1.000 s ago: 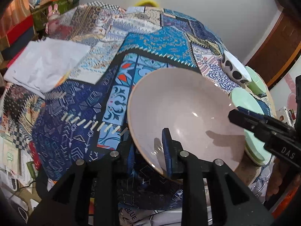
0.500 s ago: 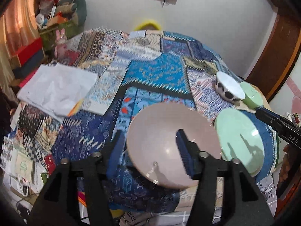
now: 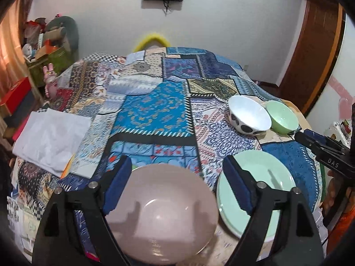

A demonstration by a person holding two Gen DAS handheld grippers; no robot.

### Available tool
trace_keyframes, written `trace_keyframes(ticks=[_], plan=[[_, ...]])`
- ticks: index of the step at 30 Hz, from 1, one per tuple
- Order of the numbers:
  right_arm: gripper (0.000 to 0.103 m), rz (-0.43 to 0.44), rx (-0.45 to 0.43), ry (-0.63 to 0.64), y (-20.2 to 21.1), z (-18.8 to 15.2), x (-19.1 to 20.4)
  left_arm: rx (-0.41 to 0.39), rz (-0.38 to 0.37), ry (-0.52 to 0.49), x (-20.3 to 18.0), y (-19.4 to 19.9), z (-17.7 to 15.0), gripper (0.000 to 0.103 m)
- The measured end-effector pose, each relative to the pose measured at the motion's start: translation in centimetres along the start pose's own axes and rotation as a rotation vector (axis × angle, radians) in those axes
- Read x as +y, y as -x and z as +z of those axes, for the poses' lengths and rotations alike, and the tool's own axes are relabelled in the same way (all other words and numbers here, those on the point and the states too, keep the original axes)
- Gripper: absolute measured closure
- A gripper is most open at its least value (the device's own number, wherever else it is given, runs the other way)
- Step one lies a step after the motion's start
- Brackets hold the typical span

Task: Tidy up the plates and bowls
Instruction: 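Move both tools to the spotted white bowl and close on its rim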

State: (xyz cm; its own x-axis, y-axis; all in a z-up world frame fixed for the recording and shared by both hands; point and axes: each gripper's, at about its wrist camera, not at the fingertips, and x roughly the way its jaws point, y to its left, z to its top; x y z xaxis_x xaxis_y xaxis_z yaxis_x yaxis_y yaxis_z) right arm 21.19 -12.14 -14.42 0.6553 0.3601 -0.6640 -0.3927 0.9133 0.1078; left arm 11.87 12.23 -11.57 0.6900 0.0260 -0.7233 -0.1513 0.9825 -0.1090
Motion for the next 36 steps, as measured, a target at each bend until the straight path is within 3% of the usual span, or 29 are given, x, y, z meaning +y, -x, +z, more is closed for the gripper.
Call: trace_keyframes(ticks=[11,22,33,36], plan=[[0.050,-0.040,0.037,-0.048,-5.4,1.5,-3.5,0.048,-0.005,-0.049,-3.6,-6.0,5.1,0.015],[0.051,0.000,0.132,-0.118,-10.4,2.0,-6.1,0.125,-0.031,-0.129,-7.2,-13.1,8.1,0.015],[0.070,0.036,0.209,-0.101,-13.1,2.2,-6.3,0.158,-0.096,-0.215,-9.4,-18.5,8.9,0.015],[0.072,0.041,0.225,-0.095,-13.6,2.3,-6.3,0.172,-0.106,-0.228,-9.7,-19.7,9.0,0.021]])
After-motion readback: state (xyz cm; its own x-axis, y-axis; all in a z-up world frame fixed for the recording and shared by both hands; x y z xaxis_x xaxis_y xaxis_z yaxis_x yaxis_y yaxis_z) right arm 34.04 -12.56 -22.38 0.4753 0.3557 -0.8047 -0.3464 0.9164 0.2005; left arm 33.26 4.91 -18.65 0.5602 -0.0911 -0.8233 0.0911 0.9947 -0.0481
